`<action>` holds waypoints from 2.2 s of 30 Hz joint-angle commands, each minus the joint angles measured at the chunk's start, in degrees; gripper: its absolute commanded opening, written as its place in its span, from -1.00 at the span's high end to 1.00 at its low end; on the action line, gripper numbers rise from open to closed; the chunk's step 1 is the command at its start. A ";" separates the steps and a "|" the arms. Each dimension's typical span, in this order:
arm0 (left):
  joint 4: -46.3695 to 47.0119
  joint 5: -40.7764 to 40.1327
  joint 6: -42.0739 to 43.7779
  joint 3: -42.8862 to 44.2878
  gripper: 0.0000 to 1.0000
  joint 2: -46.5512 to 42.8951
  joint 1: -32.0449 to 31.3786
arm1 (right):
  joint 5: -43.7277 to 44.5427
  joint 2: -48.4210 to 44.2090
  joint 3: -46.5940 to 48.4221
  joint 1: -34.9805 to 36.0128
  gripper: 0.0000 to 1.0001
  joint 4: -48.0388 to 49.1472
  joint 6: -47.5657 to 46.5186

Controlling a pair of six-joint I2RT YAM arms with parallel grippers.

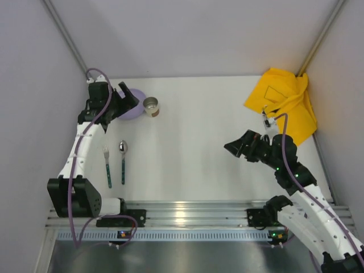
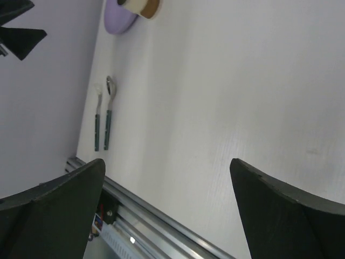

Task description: Set the dinner table for one person

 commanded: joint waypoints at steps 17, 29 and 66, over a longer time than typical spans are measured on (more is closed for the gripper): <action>-3.91 -0.17 3.30 -1.78 -0.97 -12.36 -0.03 | 17.96 42.84 42.17 -4.83 -1.00 -9.64 -9.77; -2.24 3.37 7.60 -1.78 -0.97 -10.25 -0.03 | 25.52 83.80 89.51 -24.95 -0.99 -35.74 -6.69; 5.40 10.05 4.18 3.13 -0.97 4.41 -2.66 | 19.74 69.81 56.11 -7.40 1.00 -34.09 -11.53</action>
